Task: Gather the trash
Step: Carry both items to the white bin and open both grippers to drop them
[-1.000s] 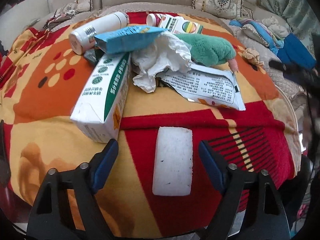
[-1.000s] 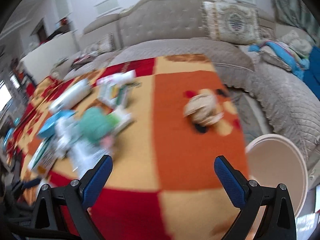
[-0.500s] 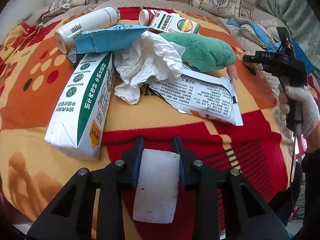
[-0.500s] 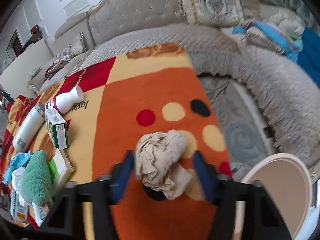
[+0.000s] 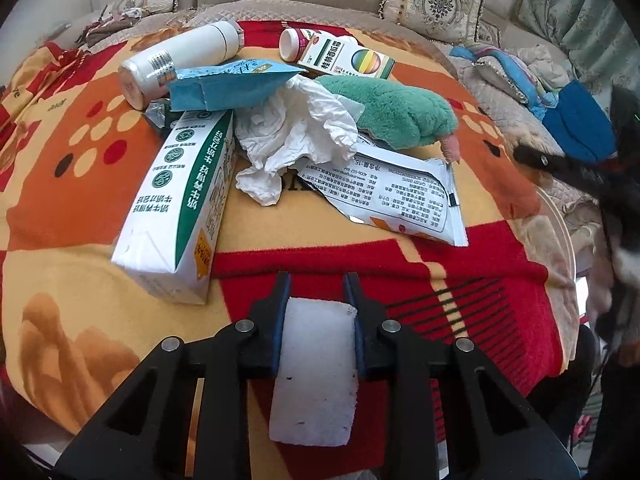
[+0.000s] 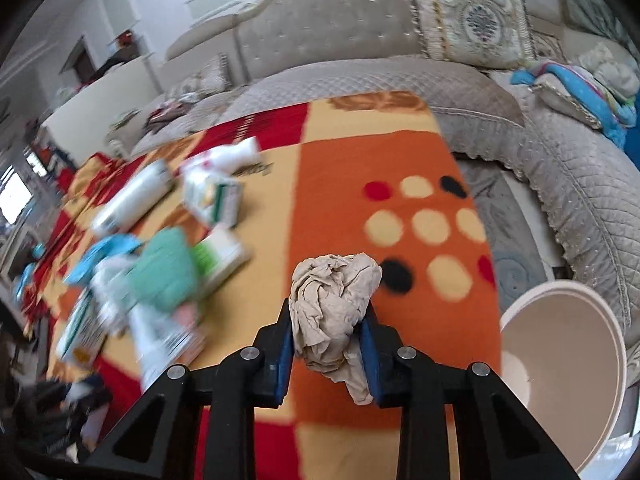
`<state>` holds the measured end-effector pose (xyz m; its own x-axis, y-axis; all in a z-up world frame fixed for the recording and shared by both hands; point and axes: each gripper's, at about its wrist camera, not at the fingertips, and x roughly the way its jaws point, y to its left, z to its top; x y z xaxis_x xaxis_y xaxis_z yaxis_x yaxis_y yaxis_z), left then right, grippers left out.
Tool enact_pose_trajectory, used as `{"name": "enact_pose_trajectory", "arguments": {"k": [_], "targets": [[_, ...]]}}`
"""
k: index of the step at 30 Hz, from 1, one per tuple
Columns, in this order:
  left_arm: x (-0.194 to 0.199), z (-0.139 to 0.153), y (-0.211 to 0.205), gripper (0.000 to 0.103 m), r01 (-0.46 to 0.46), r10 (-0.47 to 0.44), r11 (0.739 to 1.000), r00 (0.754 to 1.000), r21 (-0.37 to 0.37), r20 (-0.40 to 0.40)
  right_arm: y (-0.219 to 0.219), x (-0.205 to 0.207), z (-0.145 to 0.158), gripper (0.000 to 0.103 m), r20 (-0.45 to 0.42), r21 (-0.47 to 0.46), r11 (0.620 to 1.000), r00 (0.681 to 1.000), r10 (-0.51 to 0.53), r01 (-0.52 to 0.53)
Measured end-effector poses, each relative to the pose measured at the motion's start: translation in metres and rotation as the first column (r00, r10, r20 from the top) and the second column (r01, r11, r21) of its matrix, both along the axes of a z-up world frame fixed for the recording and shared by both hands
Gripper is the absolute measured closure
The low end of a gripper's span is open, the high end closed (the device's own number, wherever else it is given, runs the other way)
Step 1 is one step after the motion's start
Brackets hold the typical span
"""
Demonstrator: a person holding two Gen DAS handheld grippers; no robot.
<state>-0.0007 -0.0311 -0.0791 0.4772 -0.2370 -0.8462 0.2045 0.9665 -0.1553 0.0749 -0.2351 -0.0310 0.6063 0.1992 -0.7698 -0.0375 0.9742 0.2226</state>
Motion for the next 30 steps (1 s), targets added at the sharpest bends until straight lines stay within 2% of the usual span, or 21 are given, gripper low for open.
{"name": "enact_pose_trajectory", "arguments": {"k": [8,15,20,30], "targets": [[-0.007,0.008,-0.007,0.080,0.007,-0.007,1.000,1.000,0.005,0.015,0.028,-0.045,-0.008,0.075,-0.015,0.033,0.997,0.997,0.073,-0.073],[-0.009,0.021,-0.034,0.080,0.055,-0.056,0.998,0.998,0.013,0.042,0.019,-0.063,-0.007,0.075,-0.012,0.045,0.998,0.999,0.045,-0.045],[-0.006,0.026,-0.065,0.080,0.099,-0.098,0.995,0.994,-0.008,0.050,-0.002,-0.075,-0.005,0.075,-0.009,0.037,0.999,1.000,-0.002,0.002],[0.003,0.033,-0.153,0.080,0.223,-0.221,0.975,0.973,-0.016,0.067,-0.076,-0.099,-0.006,0.075,-0.015,0.031,0.989,0.989,-0.148,0.148]]}}
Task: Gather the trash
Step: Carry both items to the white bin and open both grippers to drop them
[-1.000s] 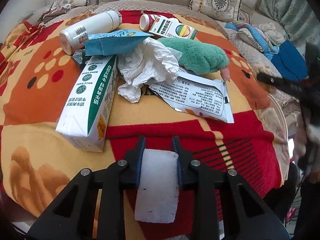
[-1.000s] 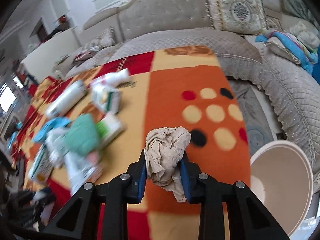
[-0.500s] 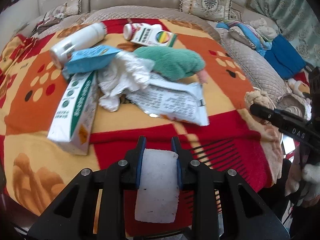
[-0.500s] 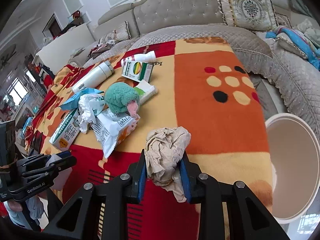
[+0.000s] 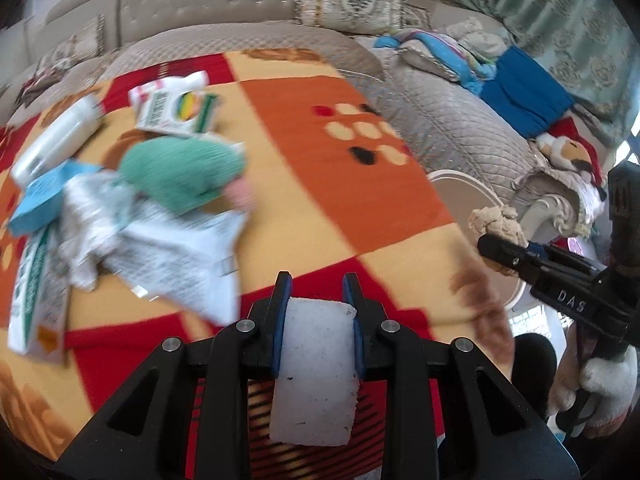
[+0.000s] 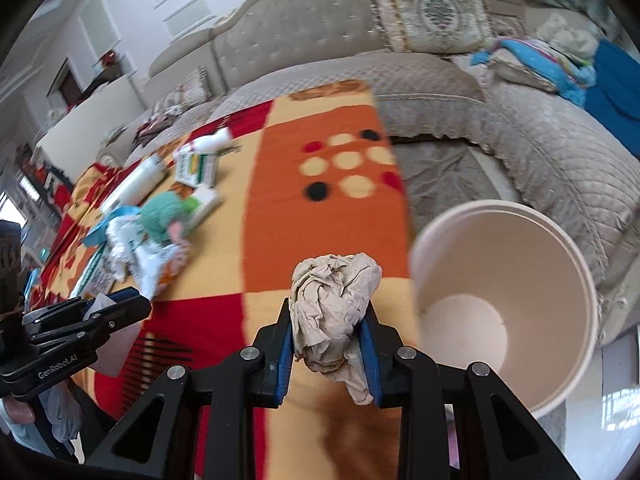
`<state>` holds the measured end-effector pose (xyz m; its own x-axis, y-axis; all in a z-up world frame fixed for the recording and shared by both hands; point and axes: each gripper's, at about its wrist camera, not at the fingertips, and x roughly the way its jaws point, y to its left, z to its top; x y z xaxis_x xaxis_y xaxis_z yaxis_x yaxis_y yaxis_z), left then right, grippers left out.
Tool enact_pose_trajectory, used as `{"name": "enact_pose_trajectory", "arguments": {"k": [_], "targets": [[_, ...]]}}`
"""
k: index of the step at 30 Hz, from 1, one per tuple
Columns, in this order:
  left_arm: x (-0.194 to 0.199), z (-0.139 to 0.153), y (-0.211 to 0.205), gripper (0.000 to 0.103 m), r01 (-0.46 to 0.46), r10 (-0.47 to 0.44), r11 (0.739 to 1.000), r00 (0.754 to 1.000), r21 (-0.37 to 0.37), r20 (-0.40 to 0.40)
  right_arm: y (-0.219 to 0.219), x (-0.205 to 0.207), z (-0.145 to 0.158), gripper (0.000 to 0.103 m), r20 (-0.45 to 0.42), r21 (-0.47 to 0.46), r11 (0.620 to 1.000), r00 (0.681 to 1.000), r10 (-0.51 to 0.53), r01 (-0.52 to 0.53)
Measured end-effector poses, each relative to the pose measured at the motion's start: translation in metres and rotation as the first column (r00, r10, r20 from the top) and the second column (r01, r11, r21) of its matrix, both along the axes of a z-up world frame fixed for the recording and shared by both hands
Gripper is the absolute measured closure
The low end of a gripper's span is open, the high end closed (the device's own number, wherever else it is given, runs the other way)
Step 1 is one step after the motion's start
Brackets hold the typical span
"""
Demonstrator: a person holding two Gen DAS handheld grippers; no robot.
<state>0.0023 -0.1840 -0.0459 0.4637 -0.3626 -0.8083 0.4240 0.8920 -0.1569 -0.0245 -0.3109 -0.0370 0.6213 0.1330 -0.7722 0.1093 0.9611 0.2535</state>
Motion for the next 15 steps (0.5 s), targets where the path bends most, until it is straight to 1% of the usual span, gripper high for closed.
{"name": "enact_pose_trajectory", "arguments": {"k": [9,15], "targets": [[0.009,0.003,-0.076,0.080,0.097,-0.097,0.995,0.995,-0.018,-0.013,-0.051,-0.017,-0.008,0.075,-0.011,-0.001,0.995,0.995,-0.103,0.103],[0.013,0.009,-0.124,0.080,0.161,-0.161,0.986,0.987,-0.035,0.003,-0.086,-0.027,-0.017,0.074,-0.031,0.003,0.985,0.985,-0.172,0.172]]}}
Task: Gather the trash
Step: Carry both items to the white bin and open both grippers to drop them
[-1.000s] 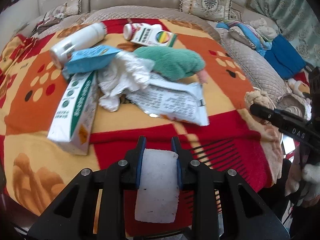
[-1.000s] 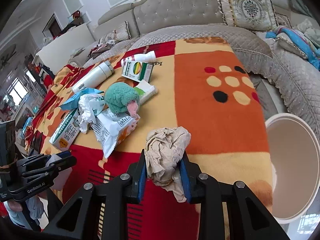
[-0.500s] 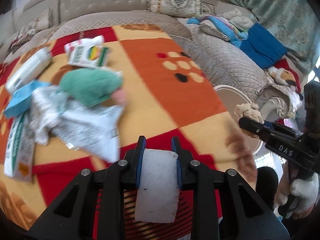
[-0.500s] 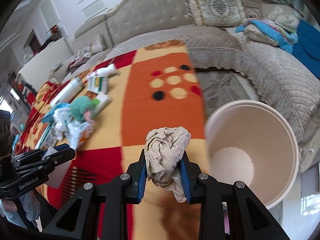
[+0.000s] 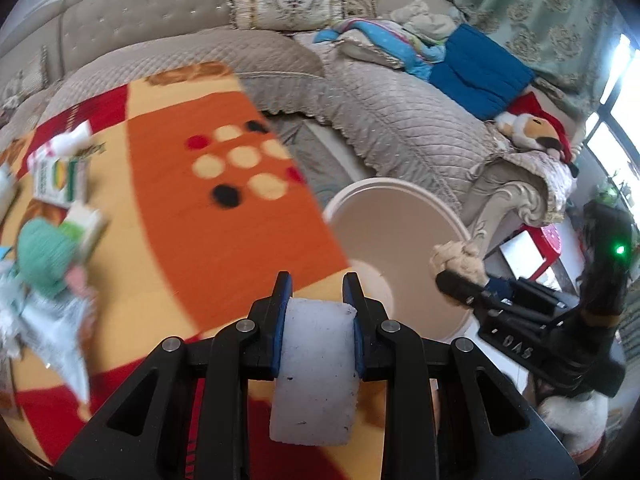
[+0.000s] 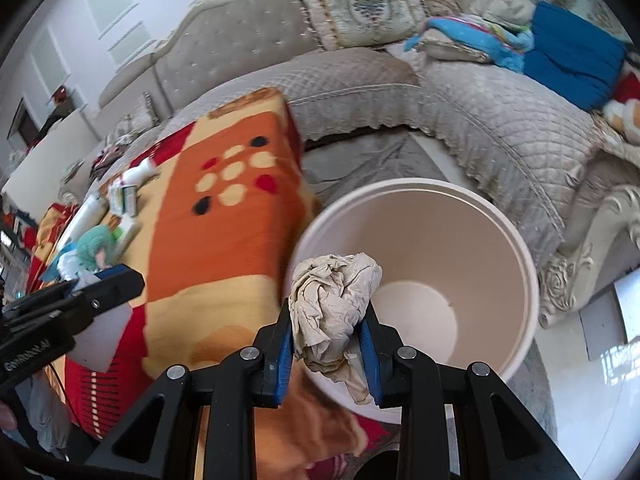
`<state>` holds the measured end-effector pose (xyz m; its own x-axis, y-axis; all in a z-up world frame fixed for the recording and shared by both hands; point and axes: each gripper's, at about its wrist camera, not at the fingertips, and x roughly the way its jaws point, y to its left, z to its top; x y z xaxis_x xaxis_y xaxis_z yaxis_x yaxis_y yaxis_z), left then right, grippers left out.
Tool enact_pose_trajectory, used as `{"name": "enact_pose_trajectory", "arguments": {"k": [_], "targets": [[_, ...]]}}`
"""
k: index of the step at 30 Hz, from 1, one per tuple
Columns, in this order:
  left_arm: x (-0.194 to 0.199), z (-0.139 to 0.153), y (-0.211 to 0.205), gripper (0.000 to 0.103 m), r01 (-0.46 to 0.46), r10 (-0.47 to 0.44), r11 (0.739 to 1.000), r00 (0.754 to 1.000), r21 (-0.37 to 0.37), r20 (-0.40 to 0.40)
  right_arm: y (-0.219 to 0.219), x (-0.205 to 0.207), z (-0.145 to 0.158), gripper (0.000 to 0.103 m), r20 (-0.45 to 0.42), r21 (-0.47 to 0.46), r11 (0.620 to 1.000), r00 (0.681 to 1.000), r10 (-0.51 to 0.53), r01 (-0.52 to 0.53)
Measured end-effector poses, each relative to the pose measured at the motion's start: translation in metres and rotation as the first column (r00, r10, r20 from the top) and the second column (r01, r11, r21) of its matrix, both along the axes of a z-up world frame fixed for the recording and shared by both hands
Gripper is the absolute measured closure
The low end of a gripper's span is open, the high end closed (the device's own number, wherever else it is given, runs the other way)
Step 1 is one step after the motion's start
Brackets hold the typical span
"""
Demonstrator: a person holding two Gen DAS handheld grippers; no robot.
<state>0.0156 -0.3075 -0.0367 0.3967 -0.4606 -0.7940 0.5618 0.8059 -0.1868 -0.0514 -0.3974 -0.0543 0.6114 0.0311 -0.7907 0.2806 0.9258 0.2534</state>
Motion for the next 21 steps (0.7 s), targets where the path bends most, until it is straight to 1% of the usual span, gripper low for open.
{"name": "enact_pose_trajectory", "arguments": {"k": [5,8,13,16,19,21], "targets": [[0.008,-0.002,-0.030,0.079,0.031,-0.032,0.999,0.999,-0.028,-0.027,-0.025,-0.004,-0.008,0.074,-0.016,0.014,0.999,0.999,-0.048,0.049],[0.011,-0.003,-0.045,0.079,0.048,-0.049,0.998,0.998,-0.036,-0.028,-0.033,-0.004,-0.013,0.074,-0.023,0.022,0.998,0.998,-0.063,0.064],[0.014,-0.002,-0.056,0.078,0.058,-0.062,0.995,0.997,-0.078,-0.044,-0.041,-0.004,-0.020,0.075,-0.037,0.023,0.997,0.996,-0.076,0.077],[0.017,-0.003,-0.061,0.076,0.045,-0.048,0.996,0.998,-0.079,-0.029,-0.044,-0.003,-0.025,0.074,-0.042,0.031,0.996,0.996,-0.083,0.085],[0.020,-0.005,-0.065,0.072,0.045,-0.047,0.996,0.999,-0.082,-0.028,-0.046,-0.002,-0.028,0.074,-0.048,0.037,0.995,0.995,-0.088,0.089],[0.023,-0.008,-0.065,0.064,0.044,-0.048,0.995,0.998,-0.084,-0.040,-0.048,-0.001,-0.031,0.074,-0.056,0.037,0.995,0.994,-0.091,0.093]]}}
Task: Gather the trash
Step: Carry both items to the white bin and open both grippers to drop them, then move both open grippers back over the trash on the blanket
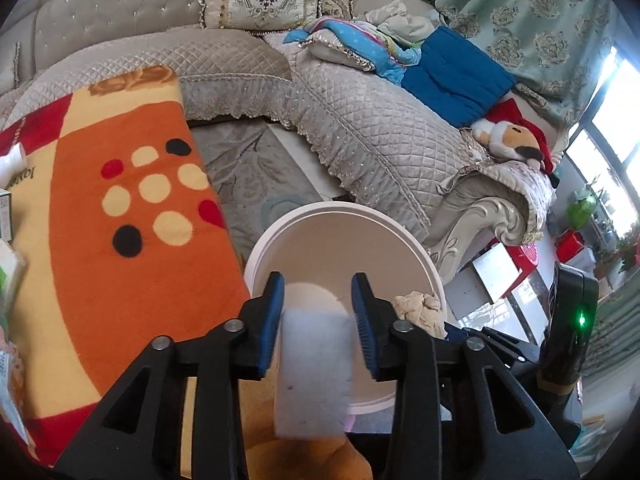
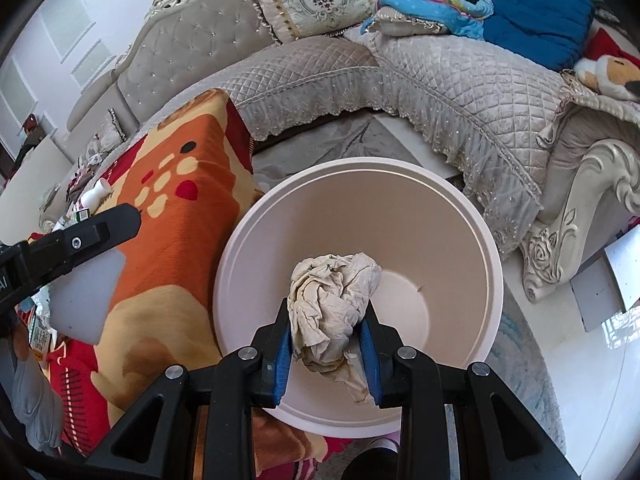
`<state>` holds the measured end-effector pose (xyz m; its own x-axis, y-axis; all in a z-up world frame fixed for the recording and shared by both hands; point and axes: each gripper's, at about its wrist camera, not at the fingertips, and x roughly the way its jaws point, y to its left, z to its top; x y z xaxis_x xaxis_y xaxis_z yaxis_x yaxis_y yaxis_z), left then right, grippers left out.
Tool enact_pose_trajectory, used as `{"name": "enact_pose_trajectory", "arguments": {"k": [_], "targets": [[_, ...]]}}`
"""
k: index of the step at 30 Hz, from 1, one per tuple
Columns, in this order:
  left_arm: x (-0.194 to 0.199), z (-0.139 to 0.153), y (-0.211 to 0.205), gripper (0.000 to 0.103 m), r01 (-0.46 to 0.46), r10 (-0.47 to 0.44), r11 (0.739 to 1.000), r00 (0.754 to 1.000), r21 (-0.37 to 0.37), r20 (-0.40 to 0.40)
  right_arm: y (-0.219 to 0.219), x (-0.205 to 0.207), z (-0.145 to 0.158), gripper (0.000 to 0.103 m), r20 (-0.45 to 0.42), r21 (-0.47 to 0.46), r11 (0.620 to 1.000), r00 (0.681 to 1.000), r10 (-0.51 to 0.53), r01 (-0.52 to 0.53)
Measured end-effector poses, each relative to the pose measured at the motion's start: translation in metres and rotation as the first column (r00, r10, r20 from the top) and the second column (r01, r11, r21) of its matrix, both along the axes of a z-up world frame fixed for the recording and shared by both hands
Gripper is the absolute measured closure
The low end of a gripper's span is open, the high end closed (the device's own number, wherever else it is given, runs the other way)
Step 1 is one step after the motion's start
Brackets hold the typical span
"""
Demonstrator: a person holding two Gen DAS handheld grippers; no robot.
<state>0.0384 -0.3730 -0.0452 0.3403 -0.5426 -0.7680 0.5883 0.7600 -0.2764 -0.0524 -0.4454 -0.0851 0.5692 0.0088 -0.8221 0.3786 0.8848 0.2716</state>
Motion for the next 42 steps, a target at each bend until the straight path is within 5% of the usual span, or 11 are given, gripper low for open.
{"name": "enact_pose_trajectory", "arguments": {"k": [4,8,16,42], "targets": [[0.002,-0.004,-0.003,0.055,-0.001,0.001,1.000,1.000,-0.005,-0.005,-0.004,0.002,-0.004,0.074,-0.010,0.008,1.000,1.000,-0.008,0.008],[0.000,-0.007,-0.002,0.049,0.001,-0.001,1.000,1.000,0.006,0.004,-0.006,0.002,-0.006,0.059,-0.017,0.016,1.000,1.000,-0.011,0.012],[-0.001,-0.010,0.005,0.048,-0.005,0.004,0.999,0.999,0.037,0.036,-0.003,0.002,-0.008,0.043,-0.014,0.024,1.000,1.000,-0.015,0.015],[-0.026,-0.005,0.118,0.048,-0.200,0.168,0.969,0.965,0.149,0.202,0.081,0.015,0.042,0.036,0.057,-0.059,0.991,0.991,0.121,-0.118]]}}
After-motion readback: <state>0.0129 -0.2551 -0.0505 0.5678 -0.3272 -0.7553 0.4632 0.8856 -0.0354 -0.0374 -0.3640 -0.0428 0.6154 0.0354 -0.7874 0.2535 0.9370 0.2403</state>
